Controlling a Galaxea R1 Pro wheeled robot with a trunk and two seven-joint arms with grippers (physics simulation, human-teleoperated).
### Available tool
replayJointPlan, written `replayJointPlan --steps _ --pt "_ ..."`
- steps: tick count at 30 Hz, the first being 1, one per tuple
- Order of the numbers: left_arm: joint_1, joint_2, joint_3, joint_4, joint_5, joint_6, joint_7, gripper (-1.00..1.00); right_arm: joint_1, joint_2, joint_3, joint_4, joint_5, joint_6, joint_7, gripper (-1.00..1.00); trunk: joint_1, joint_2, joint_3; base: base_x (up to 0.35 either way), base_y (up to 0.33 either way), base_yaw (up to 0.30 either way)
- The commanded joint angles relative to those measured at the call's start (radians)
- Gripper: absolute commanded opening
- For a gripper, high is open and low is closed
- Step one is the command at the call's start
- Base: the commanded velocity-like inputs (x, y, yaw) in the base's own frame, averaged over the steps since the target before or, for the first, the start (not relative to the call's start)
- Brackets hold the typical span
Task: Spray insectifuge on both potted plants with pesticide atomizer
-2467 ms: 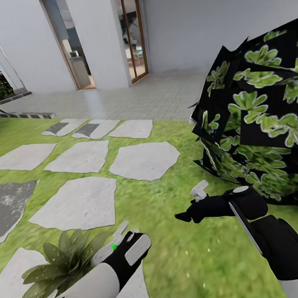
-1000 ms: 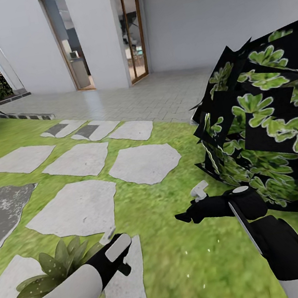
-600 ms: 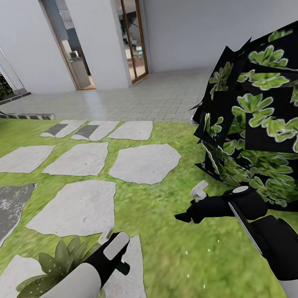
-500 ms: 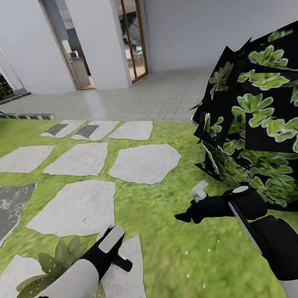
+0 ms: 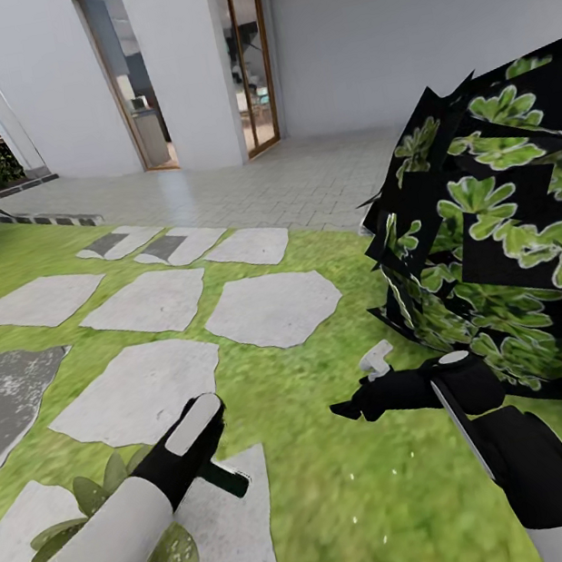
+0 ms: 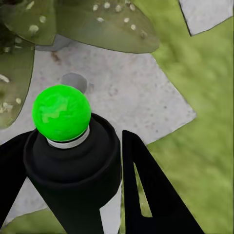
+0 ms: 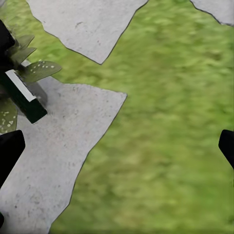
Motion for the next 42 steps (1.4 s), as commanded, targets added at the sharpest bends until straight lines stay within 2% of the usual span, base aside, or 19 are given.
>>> replayJointPlan --steps 1,2,4,6,11,16,20,23,29,35,41,42 --pt "-0.009 0.026 0.015 -0.014 0.010 -0.005 0.062 -1.00 -0.001 0.000 0.001 -0.001 0.011 0.003 0.009 1.00 0.000 0.000 -0.001 0.000 0.000 0.000" --pt "-0.011 0.032 0.027 -0.016 0.013 -0.002 0.071 -1.00 -0.001 0.000 0.001 -0.001 0.011 0.003 0.009 1.00 0.000 0.000 -0.001 0.000 0.000 0.000" --pt "-0.031 0.055 0.120 -0.016 0.012 0.056 0.099 -1.00 -0.001 0.000 -0.002 -0.001 0.011 0.003 0.009 1.00 0.000 0.000 -0.001 0.000 0.000 0.000" --pt "-0.050 0.066 0.177 -0.005 0.010 0.108 0.102 -1.00 -0.001 0.000 -0.002 -0.001 0.011 0.003 0.009 1.00 0.000 0.000 -0.001 0.000 0.000 0.000" --pt "-0.123 0.072 0.255 0.095 0.023 0.250 0.066 -1.00 -0.001 0.000 0.000 -0.001 0.011 0.003 0.009 1.00 0.000 0.000 -0.001 0.000 0.000 0.000" --pt "-0.153 0.075 0.322 0.130 0.024 0.286 0.052 -1.00 -0.001 0.000 0.000 -0.001 0.011 0.003 0.009 1.00 0.000 0.000 -0.001 0.000 0.000 0.000" --pt "-0.182 0.079 0.340 0.180 0.026 0.321 0.025 -1.00 -0.001 0.000 -0.001 -0.001 0.011 0.003 0.010 1.00 0.000 0.000 -0.001 0.000 0.000 0.000" --pt "-0.219 0.082 0.367 0.293 0.028 0.356 -0.050 -1.00 -0.001 0.000 -0.002 -0.001 0.011 0.003 0.010 1.00 0.000 0.000 -0.001 0.000 0.000 0.000" --pt "-0.231 0.083 0.376 0.349 0.029 0.372 -0.093 -1.00 -0.001 0.000 -0.001 -0.001 0.011 0.003 0.009 1.00 0.000 0.000 -0.001 0.000 0.000 0.000" --pt "-0.251 0.084 0.377 0.445 0.029 0.375 -0.184 -1.00 -0.001 0.000 0.001 -0.001 0.011 0.003 0.009 1.00 0.000 0.000 -0.001 0.000 0.000 0.000" --pt "-0.260 0.086 0.377 0.468 0.029 0.376 -0.197 -1.00 -0.001 0.001 0.001 -0.001 0.011 0.003 0.009 1.00 0.000 0.000 -0.001 0.000 0.000 0.000" --pt "-0.267 0.092 0.377 0.469 0.029 0.377 -0.189 -1.00 -0.001 0.001 0.001 -0.001 0.011 0.003 0.009 1.00 0.000 0.000 -0.001 0.000 0.000 0.000"
